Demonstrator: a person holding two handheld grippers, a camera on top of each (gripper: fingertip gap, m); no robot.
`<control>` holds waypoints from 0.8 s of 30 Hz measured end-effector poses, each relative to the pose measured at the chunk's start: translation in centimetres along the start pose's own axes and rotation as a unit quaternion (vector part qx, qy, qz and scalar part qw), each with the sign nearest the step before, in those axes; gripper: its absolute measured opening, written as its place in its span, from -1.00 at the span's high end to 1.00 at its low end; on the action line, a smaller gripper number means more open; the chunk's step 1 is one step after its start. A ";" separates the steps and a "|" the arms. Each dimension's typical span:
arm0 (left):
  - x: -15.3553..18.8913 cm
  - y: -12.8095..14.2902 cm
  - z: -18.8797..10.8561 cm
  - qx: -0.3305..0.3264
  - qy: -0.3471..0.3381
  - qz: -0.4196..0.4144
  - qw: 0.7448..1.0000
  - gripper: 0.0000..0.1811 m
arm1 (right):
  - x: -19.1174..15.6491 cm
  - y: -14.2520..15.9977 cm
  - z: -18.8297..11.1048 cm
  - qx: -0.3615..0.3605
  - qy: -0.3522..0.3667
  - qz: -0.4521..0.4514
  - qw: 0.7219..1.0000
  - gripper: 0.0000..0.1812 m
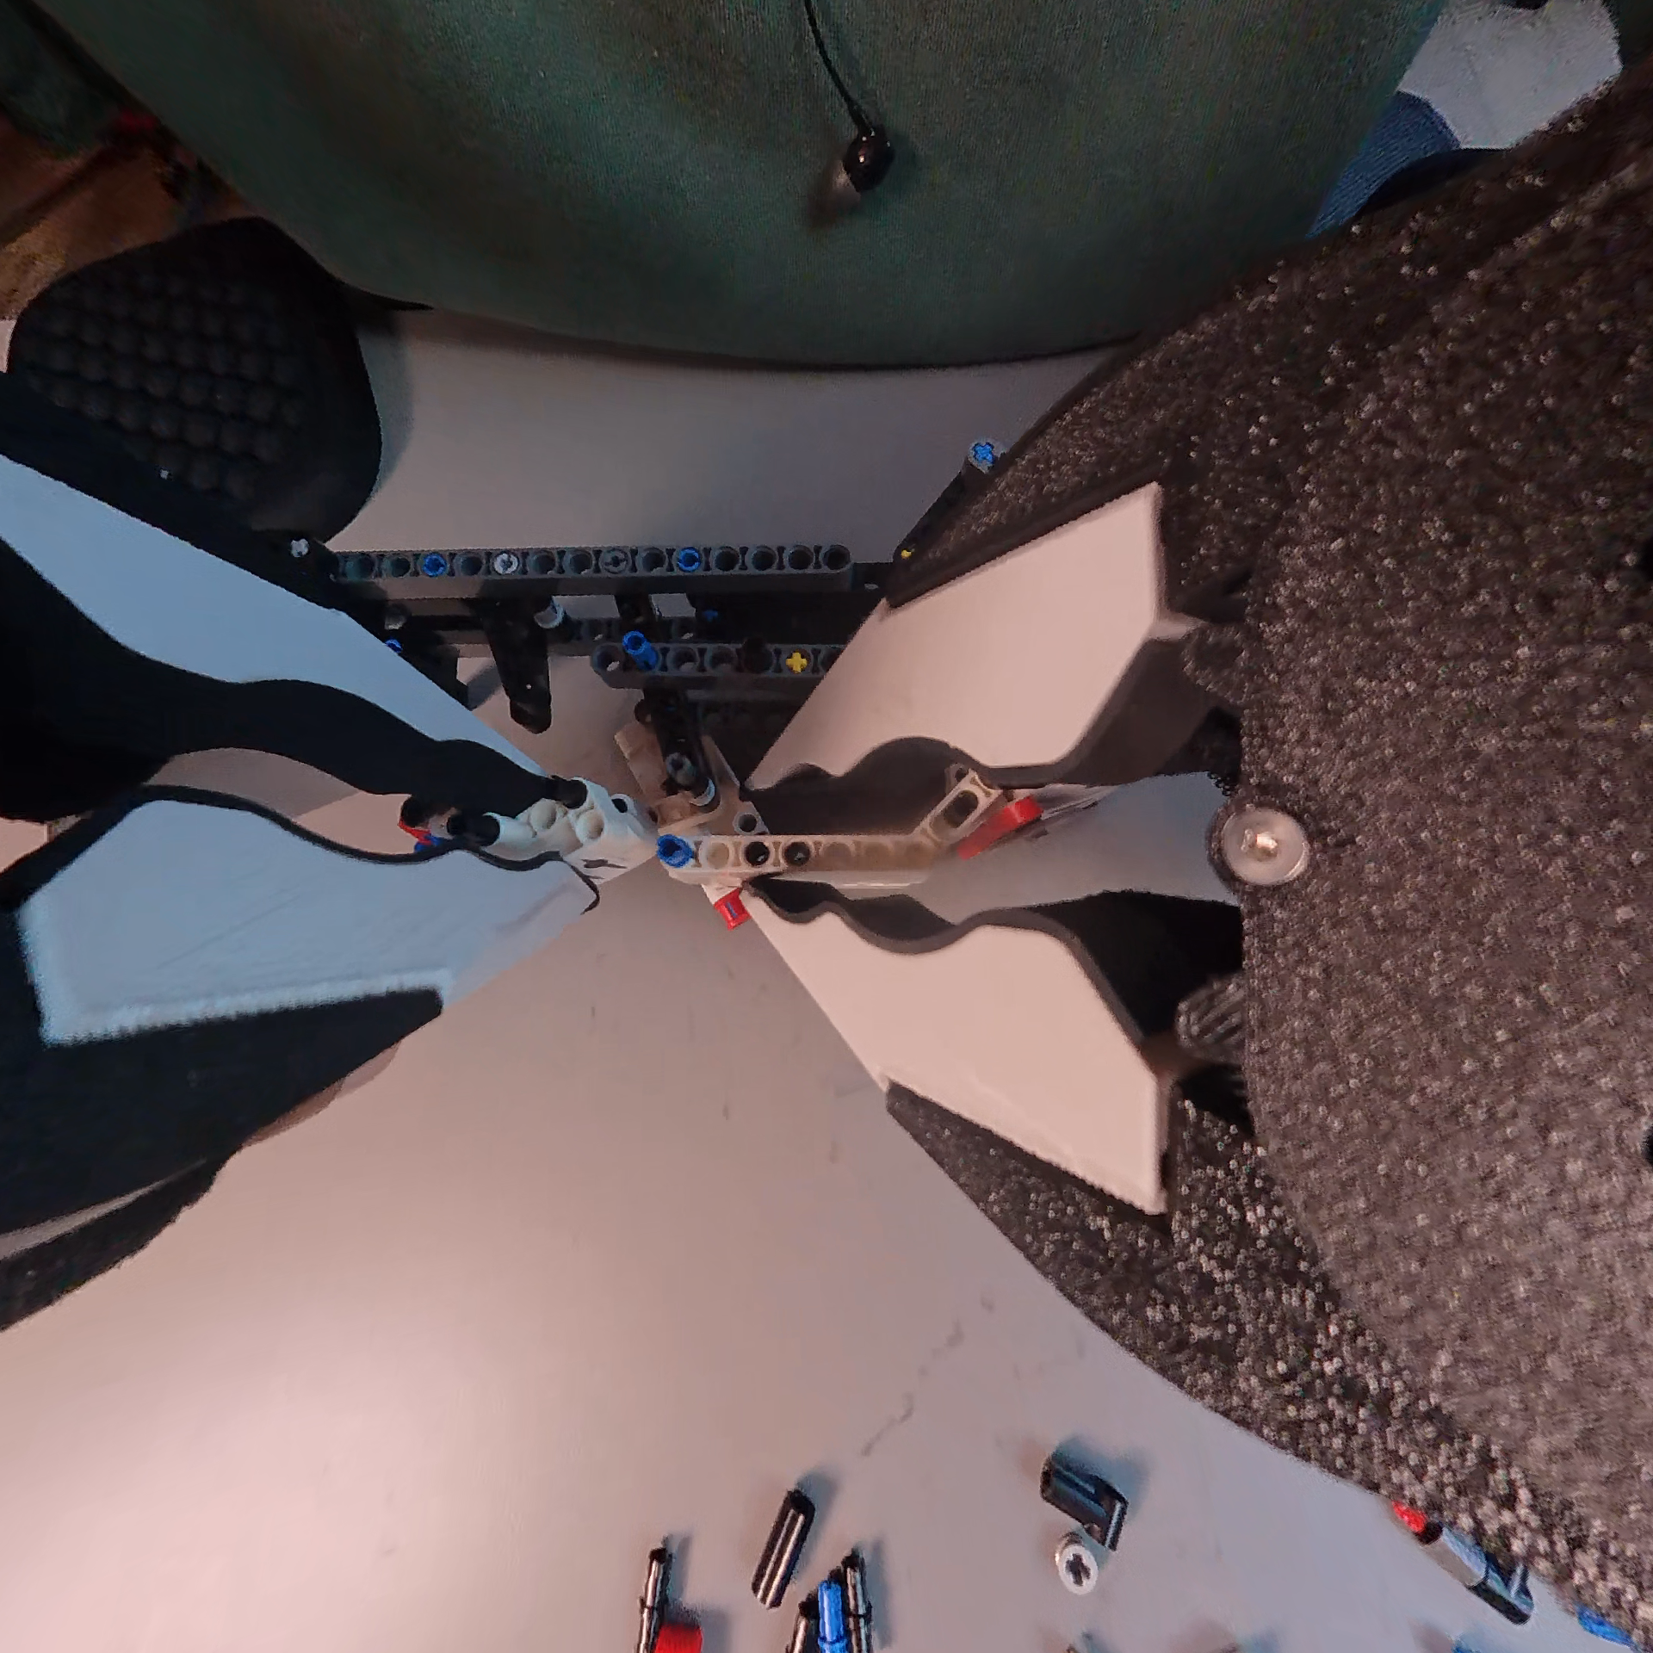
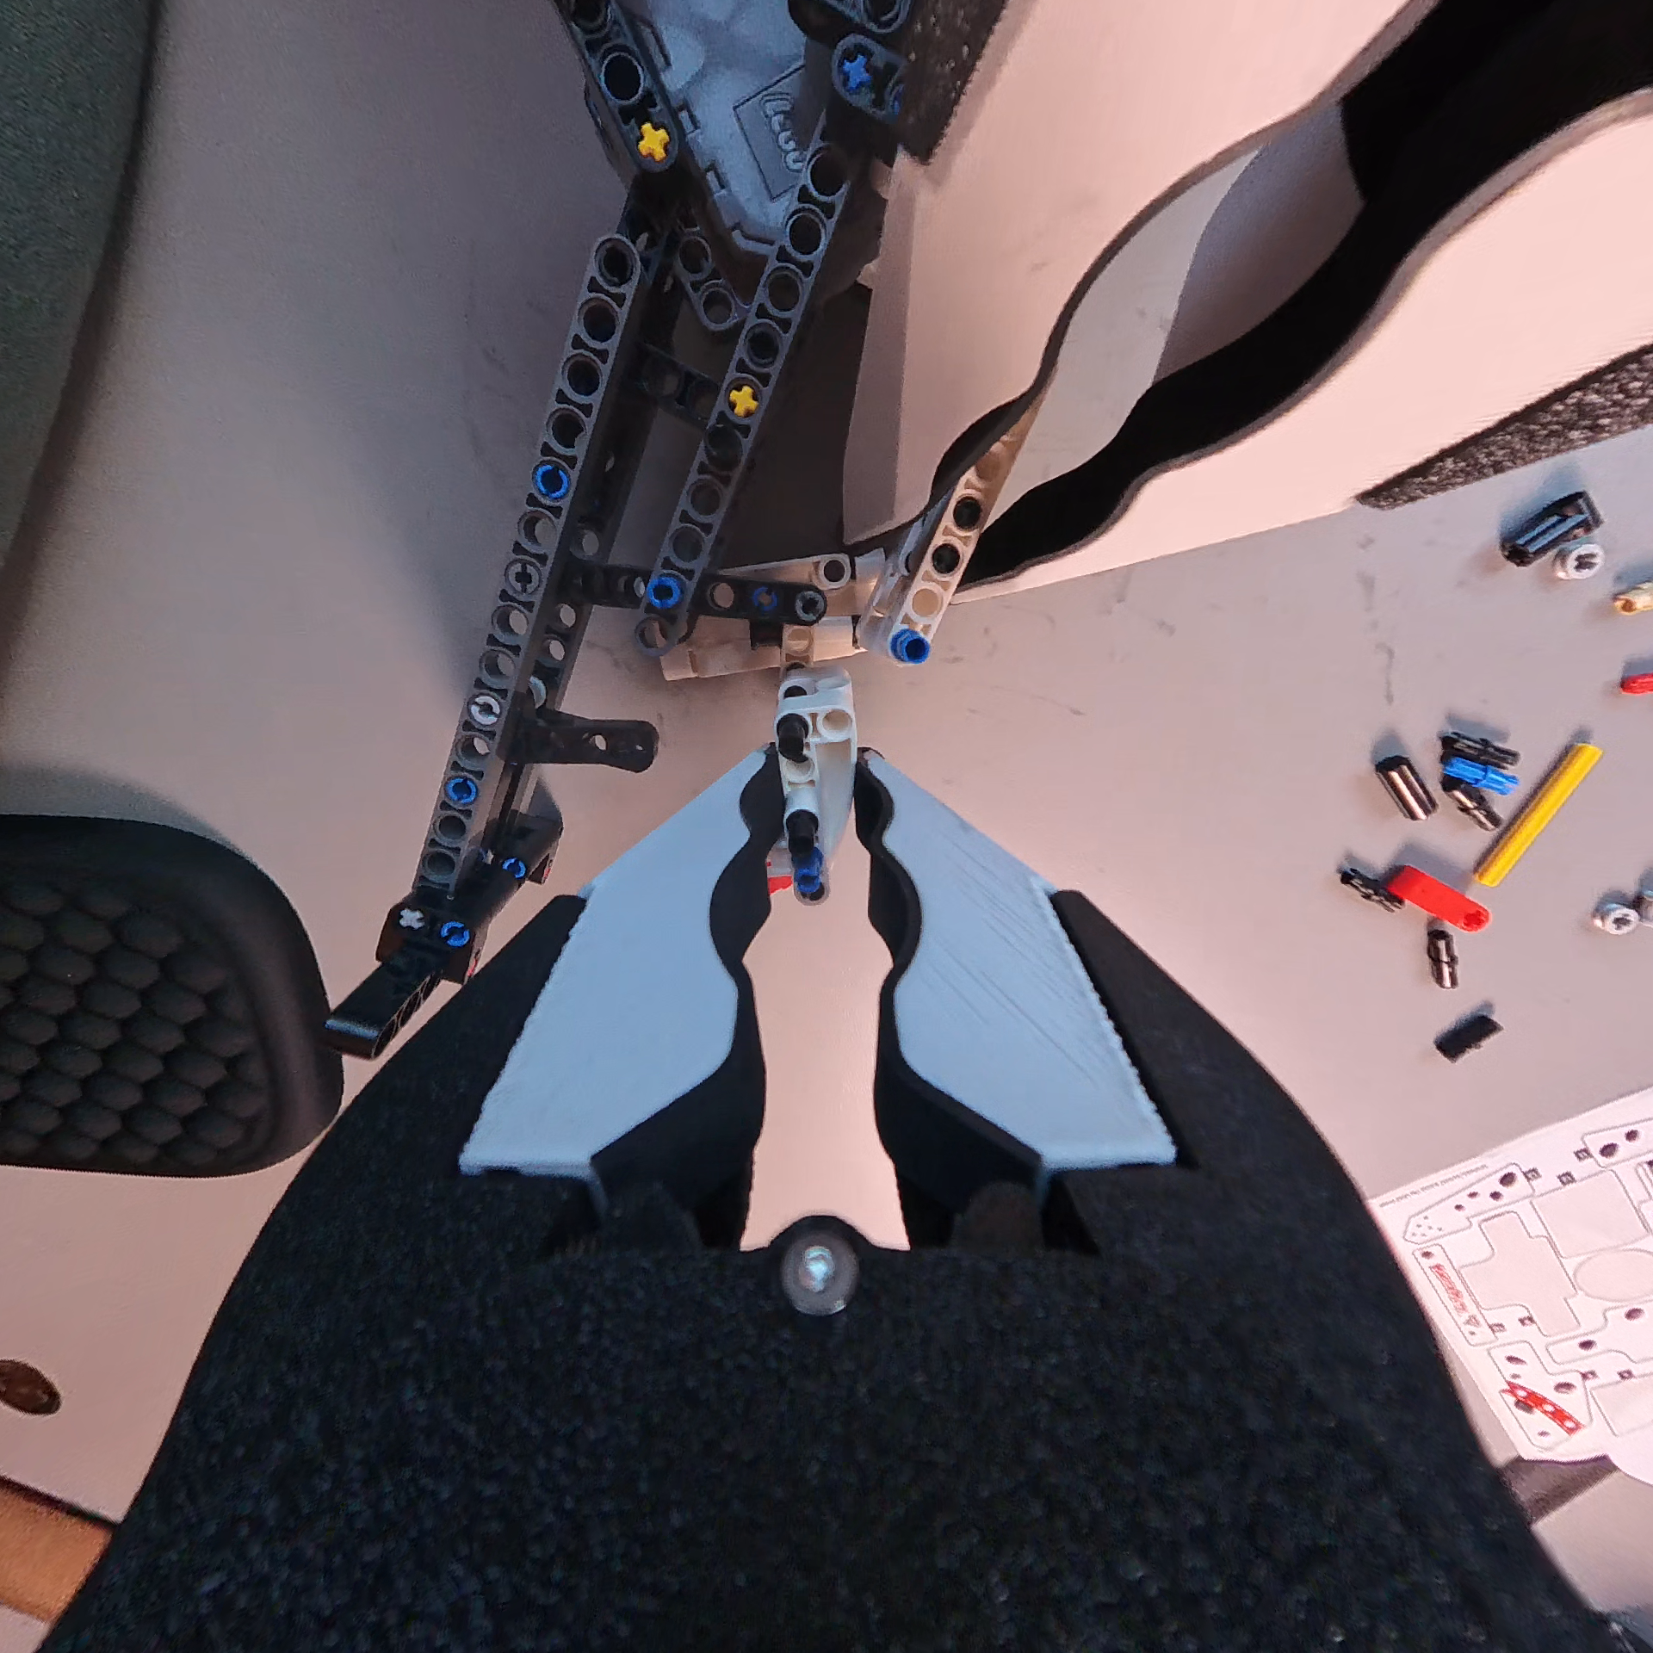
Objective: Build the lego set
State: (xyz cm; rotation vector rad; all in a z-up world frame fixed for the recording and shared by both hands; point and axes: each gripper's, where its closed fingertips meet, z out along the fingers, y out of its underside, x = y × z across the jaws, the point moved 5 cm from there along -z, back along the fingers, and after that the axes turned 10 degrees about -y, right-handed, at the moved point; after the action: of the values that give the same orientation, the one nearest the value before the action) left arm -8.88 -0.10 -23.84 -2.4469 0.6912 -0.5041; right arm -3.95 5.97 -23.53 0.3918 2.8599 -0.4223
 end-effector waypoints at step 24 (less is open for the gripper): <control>0.5 -1.3 0.3 0.039 0.000 0.017 0.999 0.86 | -0.4 -0.7 0.2 0.018 0.003 -0.005 1.000 0.81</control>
State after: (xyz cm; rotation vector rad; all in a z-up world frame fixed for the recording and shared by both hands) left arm -7.87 0.67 -23.20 -2.3574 0.6994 -0.5082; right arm -3.79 5.14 -23.44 0.3850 2.8659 -0.4747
